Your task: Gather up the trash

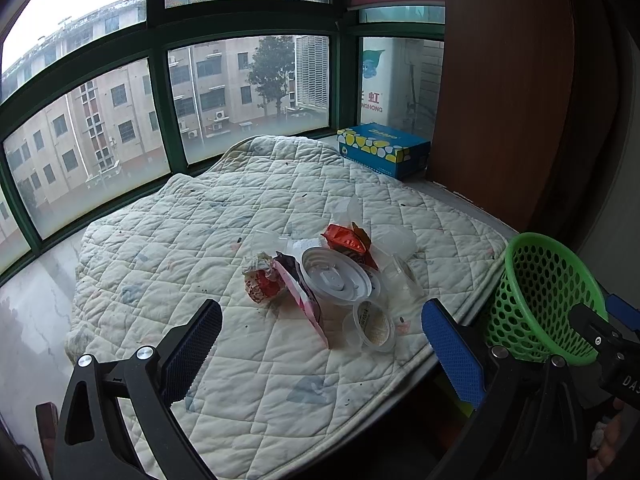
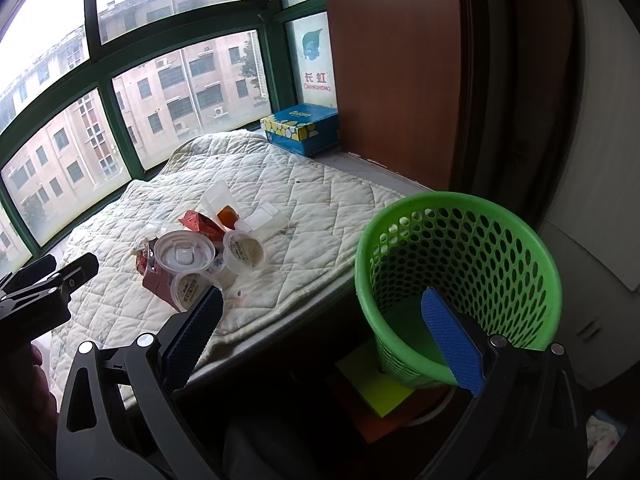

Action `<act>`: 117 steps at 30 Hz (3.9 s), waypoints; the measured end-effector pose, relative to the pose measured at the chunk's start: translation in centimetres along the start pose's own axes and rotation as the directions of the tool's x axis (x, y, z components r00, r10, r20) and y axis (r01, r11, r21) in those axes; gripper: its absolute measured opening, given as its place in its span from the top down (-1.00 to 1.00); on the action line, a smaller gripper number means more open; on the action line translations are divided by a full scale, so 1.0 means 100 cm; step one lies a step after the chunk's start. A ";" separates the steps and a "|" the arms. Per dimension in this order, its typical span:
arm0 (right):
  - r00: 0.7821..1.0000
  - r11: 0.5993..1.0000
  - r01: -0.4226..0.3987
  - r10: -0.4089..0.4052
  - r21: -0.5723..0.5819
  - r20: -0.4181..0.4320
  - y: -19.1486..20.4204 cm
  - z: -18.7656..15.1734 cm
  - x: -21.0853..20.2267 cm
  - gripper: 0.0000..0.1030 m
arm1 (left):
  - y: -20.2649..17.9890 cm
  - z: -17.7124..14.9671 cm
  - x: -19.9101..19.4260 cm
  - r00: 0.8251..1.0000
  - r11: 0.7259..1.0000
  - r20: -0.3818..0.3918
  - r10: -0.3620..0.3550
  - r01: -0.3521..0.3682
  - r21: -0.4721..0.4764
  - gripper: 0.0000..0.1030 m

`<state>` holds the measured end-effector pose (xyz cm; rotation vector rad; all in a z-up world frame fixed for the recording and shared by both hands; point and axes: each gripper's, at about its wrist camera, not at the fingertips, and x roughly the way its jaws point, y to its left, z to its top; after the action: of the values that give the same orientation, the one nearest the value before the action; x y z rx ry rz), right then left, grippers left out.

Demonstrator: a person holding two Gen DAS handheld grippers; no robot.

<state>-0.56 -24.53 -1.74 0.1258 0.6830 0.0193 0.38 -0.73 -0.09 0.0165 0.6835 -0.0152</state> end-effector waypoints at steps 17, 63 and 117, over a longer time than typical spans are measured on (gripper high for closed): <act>1.000 1.000 0.004 -0.004 0.000 -0.004 0.002 -0.001 0.003 -0.91 | 0.001 0.000 0.003 1.000 1.000 -0.007 0.000 0.000 -0.007 -0.88; 1.000 1.000 -0.013 0.013 -0.007 -0.026 0.004 0.005 0.020 -0.91 | 0.014 0.009 0.023 0.999 0.999 -0.049 0.010 -0.012 -0.045 -0.88; 0.868 0.903 -0.417 0.361 -0.106 -0.339 0.117 -0.013 0.183 -0.52 | 0.118 0.017 0.085 0.987 0.980 -0.160 0.007 -0.039 -0.195 -0.88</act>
<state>13.15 -11.71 -12.81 0.0895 0.9610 0.5013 8.26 10.93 -4.04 -0.1667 0.8414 0.0772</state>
